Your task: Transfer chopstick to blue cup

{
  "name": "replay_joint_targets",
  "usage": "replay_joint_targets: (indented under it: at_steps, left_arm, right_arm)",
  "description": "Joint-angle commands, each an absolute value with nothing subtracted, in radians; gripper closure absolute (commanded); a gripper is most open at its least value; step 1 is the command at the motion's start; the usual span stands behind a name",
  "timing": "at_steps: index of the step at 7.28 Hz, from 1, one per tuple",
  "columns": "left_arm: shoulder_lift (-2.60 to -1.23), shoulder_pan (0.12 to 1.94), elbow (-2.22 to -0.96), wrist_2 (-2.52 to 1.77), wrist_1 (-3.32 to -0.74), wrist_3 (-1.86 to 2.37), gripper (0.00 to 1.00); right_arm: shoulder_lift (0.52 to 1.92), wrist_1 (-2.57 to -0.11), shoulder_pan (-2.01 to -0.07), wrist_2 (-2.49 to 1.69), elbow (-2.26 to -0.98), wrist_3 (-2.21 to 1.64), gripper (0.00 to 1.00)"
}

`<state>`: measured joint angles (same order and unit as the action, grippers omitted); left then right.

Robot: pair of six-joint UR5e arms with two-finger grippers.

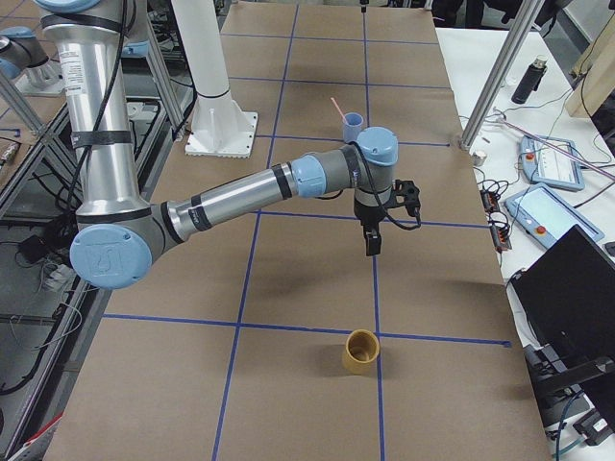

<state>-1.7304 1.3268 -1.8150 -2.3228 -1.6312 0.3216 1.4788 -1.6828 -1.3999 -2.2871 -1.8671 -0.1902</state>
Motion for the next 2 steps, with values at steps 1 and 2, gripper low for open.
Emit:
replay_joint_targets:
  at_steps: [1, 2]
  left_arm:
    - [-1.730, 1.327, -1.813, -2.319, -1.631, 0.324, 0.02]
    - [-1.730, 1.328, -1.813, -2.318, -1.631, 0.324, 0.02]
  right_arm:
    - [1.479, -1.683, -1.401, -2.287, -1.868, -0.190, 0.00]
    - [1.479, -1.683, -1.401, -2.287, -1.868, -0.190, 0.00]
